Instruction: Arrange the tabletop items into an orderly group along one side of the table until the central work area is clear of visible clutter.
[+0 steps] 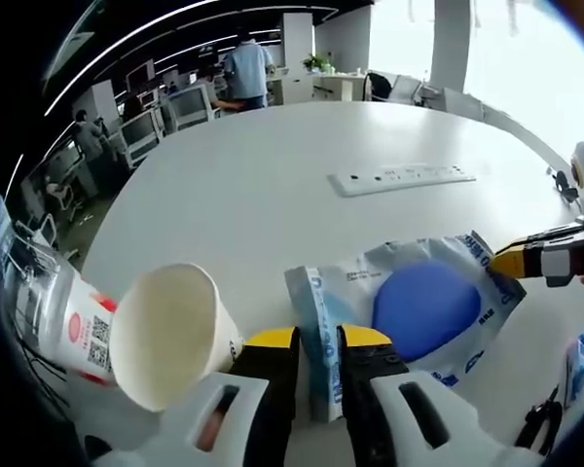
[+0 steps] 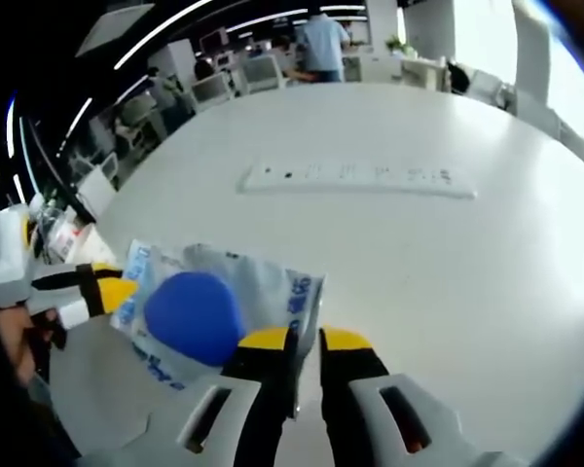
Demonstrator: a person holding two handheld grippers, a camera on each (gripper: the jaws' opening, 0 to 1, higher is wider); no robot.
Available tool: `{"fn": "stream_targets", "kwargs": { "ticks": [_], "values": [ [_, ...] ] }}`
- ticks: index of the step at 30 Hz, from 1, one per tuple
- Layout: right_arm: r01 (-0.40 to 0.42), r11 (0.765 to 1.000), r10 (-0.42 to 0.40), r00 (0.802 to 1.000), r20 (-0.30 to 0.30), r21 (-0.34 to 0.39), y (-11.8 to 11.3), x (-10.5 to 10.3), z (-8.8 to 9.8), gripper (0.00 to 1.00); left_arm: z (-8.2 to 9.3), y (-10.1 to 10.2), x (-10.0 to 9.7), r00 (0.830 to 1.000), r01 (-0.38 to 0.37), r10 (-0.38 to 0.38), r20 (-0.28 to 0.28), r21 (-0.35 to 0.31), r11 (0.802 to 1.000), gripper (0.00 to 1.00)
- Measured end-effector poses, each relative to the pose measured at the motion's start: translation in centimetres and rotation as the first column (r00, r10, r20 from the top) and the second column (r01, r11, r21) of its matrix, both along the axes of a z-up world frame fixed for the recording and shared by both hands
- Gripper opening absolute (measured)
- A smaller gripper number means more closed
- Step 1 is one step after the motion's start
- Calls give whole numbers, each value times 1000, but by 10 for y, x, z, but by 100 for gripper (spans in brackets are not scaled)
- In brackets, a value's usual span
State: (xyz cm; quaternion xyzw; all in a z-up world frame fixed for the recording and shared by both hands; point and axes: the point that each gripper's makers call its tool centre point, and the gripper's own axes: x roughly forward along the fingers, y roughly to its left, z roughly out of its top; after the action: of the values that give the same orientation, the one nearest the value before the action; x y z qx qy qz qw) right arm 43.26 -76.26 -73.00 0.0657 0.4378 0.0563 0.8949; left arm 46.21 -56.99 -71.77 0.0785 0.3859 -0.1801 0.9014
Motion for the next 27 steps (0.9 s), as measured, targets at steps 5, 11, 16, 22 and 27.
{"fn": "stream_targets", "kwargs": {
  "ticks": [5, 11, 16, 22, 27],
  "values": [
    [4, 1000, -4, 1000, 5, 2, -1, 1, 1, 8, 1, 0, -3, 1000, 0, 0, -1, 2, 1000, 15],
    [4, 1000, -4, 1000, 7, -2, -2, 2, 2, 8, -1, 0, -6, 1000, 9, -9, -11, 11, 1000, 17],
    [12, 1000, -11, 1000, 17, -8, -5, 4, 5, 8, -1, -1, -6, 1000, 17, -17, -7, 22, 1000, 18],
    [21, 1000, -20, 999, 35, -17, -9, 7, 10, 8, 2, -2, -5, 1000, 24, -24, 0, 33, 999, 18],
    [20, 1000, -19, 999, 40, -15, -9, 8, 12, 8, 3, -4, -5, 1000, 29, -29, 0, 47, 998, 21]
  ]
}}
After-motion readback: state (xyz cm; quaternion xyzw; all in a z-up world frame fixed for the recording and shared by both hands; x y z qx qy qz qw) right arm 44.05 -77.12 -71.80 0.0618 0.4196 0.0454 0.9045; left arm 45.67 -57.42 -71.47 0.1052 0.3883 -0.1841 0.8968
